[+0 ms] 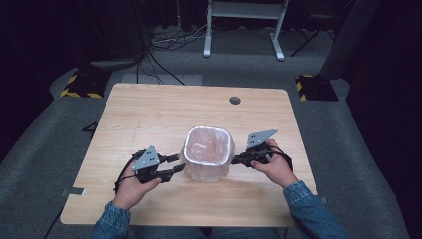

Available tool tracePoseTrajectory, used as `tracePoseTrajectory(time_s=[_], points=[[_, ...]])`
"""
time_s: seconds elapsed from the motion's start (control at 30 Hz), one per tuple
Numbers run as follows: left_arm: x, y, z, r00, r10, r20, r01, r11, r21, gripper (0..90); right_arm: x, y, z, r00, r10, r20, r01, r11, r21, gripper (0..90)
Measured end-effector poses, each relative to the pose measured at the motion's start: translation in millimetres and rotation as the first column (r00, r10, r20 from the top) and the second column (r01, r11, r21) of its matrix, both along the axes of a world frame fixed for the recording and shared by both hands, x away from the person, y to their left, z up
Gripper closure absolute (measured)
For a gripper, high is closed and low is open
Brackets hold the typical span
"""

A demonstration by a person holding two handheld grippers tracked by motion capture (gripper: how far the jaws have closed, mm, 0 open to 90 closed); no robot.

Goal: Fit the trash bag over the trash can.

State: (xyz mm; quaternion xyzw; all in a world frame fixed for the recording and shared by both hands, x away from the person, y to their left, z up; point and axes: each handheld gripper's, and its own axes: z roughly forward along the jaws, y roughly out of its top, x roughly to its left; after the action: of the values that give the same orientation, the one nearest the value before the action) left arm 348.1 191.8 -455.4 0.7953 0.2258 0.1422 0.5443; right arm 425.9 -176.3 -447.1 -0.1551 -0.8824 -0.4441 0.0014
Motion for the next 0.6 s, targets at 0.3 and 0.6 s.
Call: tracePoseTrajectory(time_s=[0.3,0.6], points=[[0.0,-10.4,-9.9,0.9999,-0.006,-0.012,0.007,0.9951,0.099,72.4,-5.6,15.8,-29.7,0.9993,-0.033,-0.015,0.029,0.969,-0.245,89.2],[-0.9,21.1,-2.3,0.9929,0.117,-0.018,-0.116,0.9918,0.053,35.2,-18.6,-22.1,12.1,0.991,-0.13,0.029,0.133,0.982,-0.131,38.3]])
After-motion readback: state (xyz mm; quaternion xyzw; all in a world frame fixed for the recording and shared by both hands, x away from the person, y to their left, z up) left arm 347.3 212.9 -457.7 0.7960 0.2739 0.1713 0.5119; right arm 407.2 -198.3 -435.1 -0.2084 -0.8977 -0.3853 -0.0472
